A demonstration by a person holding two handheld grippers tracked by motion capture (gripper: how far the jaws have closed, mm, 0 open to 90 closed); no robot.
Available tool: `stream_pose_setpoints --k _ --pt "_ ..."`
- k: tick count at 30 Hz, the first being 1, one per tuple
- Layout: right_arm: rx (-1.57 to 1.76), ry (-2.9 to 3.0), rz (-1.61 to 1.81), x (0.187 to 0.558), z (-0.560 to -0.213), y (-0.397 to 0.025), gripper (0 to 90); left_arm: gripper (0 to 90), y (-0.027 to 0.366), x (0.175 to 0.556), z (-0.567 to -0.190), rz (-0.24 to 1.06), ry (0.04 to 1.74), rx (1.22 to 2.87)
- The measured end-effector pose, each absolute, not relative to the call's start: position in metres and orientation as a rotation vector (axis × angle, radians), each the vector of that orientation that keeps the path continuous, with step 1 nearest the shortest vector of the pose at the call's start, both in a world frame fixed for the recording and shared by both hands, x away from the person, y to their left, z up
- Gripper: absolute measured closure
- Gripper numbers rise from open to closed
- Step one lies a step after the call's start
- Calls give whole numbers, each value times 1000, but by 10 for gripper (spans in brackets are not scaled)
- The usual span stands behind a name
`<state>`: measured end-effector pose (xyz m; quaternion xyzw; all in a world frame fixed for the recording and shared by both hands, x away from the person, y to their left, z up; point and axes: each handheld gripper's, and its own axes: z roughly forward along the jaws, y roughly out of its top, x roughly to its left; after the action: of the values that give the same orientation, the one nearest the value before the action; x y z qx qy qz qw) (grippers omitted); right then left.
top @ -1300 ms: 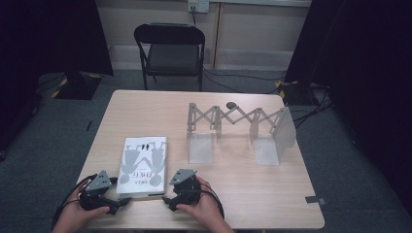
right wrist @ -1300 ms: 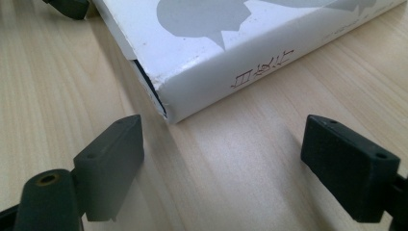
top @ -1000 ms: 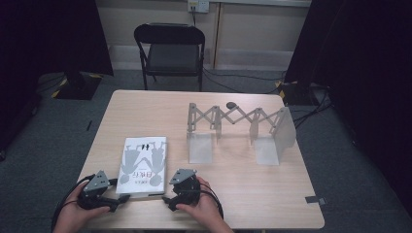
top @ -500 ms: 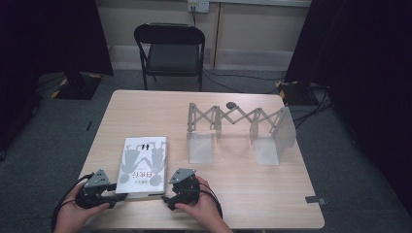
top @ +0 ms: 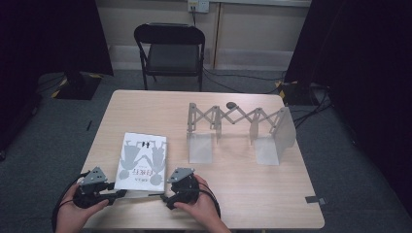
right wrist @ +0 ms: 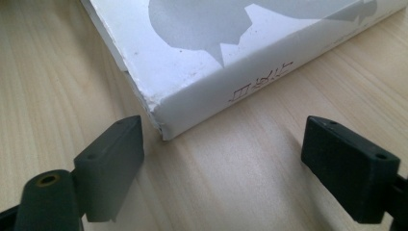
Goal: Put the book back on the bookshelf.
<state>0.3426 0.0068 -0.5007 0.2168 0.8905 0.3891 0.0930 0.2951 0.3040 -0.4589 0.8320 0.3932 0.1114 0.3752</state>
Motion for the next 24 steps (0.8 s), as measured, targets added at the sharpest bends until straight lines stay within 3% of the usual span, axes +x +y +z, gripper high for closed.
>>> stream_pose_setpoints --k 24 --pt "435 2508 1249 330 -461 39 161 635 301 294 -445 272 1038 2066"
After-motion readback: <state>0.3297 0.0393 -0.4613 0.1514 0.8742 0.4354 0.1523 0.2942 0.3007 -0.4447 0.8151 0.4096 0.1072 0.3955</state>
